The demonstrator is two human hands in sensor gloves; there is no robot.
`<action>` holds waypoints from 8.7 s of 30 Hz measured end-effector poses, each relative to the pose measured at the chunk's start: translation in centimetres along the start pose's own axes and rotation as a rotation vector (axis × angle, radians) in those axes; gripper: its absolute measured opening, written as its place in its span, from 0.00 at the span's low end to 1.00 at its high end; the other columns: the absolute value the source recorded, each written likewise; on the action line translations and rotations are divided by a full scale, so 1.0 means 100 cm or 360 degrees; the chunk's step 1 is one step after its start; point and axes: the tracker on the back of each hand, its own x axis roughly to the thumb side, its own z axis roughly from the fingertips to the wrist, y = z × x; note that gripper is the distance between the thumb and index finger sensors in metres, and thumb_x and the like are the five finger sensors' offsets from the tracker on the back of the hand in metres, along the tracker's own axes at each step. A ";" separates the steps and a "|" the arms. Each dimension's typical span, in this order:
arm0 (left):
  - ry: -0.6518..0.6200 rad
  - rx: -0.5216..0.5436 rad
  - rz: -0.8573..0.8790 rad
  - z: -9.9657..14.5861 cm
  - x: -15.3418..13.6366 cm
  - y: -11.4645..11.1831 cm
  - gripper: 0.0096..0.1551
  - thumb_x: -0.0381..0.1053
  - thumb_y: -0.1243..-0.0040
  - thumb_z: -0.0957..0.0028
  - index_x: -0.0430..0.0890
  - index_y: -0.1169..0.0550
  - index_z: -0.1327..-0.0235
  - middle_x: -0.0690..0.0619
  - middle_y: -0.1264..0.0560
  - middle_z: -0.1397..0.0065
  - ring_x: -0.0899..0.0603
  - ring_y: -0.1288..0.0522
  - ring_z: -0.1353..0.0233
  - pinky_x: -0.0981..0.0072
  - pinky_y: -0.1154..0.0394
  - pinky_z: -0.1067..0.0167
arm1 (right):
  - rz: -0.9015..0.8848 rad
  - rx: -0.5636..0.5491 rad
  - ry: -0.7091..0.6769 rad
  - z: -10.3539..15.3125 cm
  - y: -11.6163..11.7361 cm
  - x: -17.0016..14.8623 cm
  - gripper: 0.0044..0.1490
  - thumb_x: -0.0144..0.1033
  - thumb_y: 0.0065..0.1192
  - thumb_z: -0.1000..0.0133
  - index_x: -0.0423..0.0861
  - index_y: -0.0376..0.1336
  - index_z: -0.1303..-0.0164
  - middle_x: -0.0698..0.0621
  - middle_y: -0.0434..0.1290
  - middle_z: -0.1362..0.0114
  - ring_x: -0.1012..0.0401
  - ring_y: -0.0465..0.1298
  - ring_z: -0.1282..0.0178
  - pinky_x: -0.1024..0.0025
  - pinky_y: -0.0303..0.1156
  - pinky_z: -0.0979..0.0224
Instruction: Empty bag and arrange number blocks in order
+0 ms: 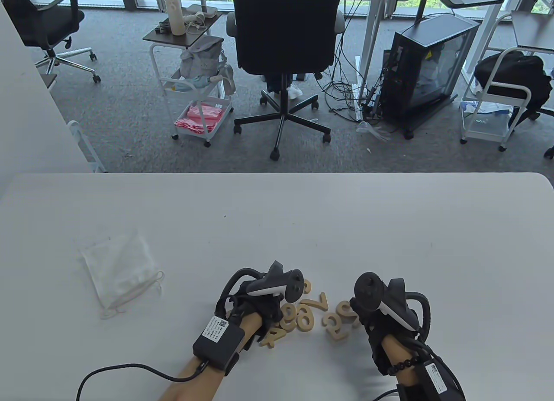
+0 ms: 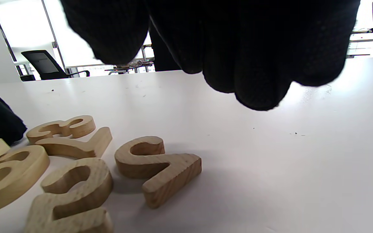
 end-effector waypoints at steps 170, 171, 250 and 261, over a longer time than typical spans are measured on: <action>0.0623 0.1265 0.0411 0.183 -0.169 -0.062 0.52 0.64 0.41 0.48 0.34 0.39 0.19 0.29 0.39 0.20 0.21 0.32 0.23 0.24 0.36 0.31 | 0.0172 0.0031 -0.0711 -0.013 0.021 0.187 0.28 0.38 0.70 0.45 0.43 0.69 0.36 0.40 0.78 0.34 0.40 0.80 0.36 0.41 0.77 0.34; 0.0629 0.1261 0.0413 0.183 -0.169 -0.063 0.52 0.64 0.41 0.48 0.34 0.39 0.19 0.29 0.39 0.20 0.21 0.32 0.23 0.24 0.36 0.31 | 0.0117 0.0005 -0.0708 -0.013 0.015 0.183 0.28 0.38 0.69 0.45 0.44 0.69 0.36 0.41 0.79 0.35 0.41 0.81 0.37 0.43 0.78 0.36; 0.0655 0.1353 0.0495 0.193 -0.180 -0.059 0.52 0.64 0.41 0.48 0.34 0.38 0.19 0.29 0.38 0.20 0.21 0.32 0.23 0.24 0.36 0.31 | 0.0515 0.0063 -0.0140 -0.161 0.049 0.226 0.30 0.33 0.75 0.48 0.43 0.70 0.35 0.44 0.84 0.45 0.52 0.88 0.53 0.60 0.87 0.48; 0.0652 0.1344 0.0499 0.193 -0.180 -0.059 0.52 0.64 0.41 0.48 0.34 0.38 0.19 0.29 0.39 0.20 0.21 0.32 0.23 0.24 0.36 0.31 | 0.0530 -0.0028 -0.0227 -0.142 0.018 0.215 0.32 0.38 0.69 0.45 0.41 0.68 0.31 0.38 0.77 0.33 0.44 0.83 0.42 0.49 0.81 0.39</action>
